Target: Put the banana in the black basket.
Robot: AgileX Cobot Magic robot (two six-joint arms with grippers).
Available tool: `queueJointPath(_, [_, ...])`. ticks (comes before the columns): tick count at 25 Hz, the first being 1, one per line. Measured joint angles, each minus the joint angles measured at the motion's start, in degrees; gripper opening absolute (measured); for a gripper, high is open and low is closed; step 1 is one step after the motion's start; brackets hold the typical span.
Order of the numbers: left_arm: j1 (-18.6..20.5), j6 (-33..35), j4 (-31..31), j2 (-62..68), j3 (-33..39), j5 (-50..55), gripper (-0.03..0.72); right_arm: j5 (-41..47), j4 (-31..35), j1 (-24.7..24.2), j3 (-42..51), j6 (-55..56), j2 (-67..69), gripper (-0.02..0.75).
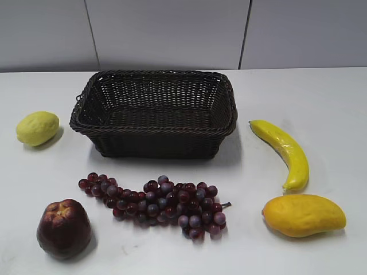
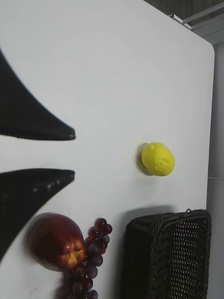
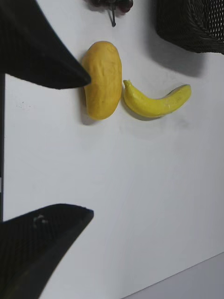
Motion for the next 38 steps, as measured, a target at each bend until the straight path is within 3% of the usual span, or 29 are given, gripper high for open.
queueJointPath(4, [0.0, 0.0, 0.0, 0.0, 0.0, 0.0, 0.204, -2.9, 0.1, 0.0, -1.2, 0.0, 3.8, 0.608])
queueJointPath(19, [0.0, 0.0, 0.0, 0.0, 0.0, 0.0, 0.204, -32.8, 1.6, -0.1, -1.8, 0.1, 41.5, 0.592])
queueJointPath(30, [0.0, 0.0, 0.0, 0.0, 0.0, 0.0, 0.204, -28.5, 1.8, 0.3, -14.0, 0.0, 72.8, 0.592])
queueJointPath(38, [0.0, 0.0, 0.0, 0.0, 0.0, 0.0, 0.204, -18.8, 1.8, 5.4, -29.4, -1.5, 88.6, 0.592])
